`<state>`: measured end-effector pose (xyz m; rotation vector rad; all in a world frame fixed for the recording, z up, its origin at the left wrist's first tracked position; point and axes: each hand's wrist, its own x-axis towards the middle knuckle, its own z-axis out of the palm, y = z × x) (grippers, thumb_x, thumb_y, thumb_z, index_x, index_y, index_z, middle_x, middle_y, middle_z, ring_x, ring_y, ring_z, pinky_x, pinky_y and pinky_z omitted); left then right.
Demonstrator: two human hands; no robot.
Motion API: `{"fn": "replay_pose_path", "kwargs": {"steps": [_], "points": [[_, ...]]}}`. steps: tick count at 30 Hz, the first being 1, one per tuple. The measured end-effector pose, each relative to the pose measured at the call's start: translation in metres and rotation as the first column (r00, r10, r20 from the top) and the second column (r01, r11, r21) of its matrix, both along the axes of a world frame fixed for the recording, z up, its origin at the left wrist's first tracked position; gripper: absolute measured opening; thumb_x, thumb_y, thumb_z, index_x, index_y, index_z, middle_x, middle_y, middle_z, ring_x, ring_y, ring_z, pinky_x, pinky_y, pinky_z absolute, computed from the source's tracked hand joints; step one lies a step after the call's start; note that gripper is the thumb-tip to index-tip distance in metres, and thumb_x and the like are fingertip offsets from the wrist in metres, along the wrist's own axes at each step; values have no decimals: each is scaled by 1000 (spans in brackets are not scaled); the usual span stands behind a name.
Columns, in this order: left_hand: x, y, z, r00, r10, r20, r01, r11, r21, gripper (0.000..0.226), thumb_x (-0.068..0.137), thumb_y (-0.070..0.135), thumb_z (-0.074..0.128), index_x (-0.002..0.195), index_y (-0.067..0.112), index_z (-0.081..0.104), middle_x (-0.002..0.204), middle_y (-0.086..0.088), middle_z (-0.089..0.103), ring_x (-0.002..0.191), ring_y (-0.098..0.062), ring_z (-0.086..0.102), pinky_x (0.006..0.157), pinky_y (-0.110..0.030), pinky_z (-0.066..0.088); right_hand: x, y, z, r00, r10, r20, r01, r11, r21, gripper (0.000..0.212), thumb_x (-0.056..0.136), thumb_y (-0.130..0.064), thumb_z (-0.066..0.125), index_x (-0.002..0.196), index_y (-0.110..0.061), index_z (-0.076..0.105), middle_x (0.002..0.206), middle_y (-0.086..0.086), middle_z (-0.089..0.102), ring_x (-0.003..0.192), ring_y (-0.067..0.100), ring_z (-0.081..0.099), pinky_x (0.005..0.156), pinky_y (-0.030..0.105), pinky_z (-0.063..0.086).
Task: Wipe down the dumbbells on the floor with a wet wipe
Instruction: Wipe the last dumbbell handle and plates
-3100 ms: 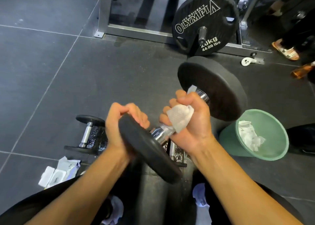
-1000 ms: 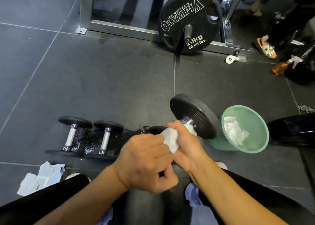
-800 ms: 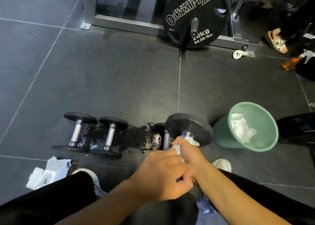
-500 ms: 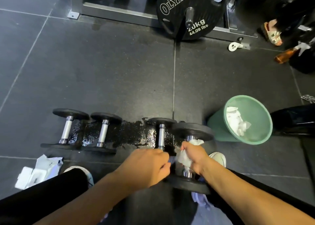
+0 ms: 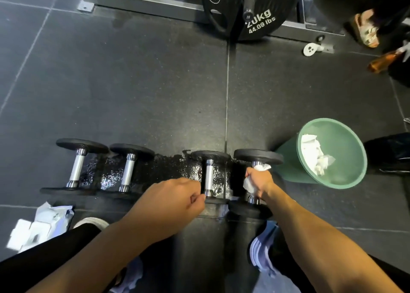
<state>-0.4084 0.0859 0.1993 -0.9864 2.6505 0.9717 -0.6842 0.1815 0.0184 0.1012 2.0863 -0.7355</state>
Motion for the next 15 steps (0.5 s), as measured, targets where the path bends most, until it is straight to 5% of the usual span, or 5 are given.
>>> {"fn": "replay_pose_path", "kwargs": {"steps": [11, 15], "points": [[12, -7, -22, 990, -66, -127, 50, 990, -129, 31, 97, 46, 45, 72, 30, 35, 66, 12, 39, 55, -9, 39, 54, -29, 35, -6, -13, -60, 998, 49, 37, -50, 998, 33, 9, 77, -11, 67, 75, -10, 58, 71, 11, 60, 60, 24, 55, 50, 28, 45], [13, -7, -20, 990, -76, -118, 62, 991, -119, 30, 96, 48, 44, 73, 31, 36, 68, 13, 40, 57, -8, 40, 55, -28, 38, -1, -13, -82, 993, 23, 117, -30, 998, 58, 24, 59, -22, 69, 79, -11, 61, 75, 11, 61, 60, 25, 56, 46, 28, 46]]}}
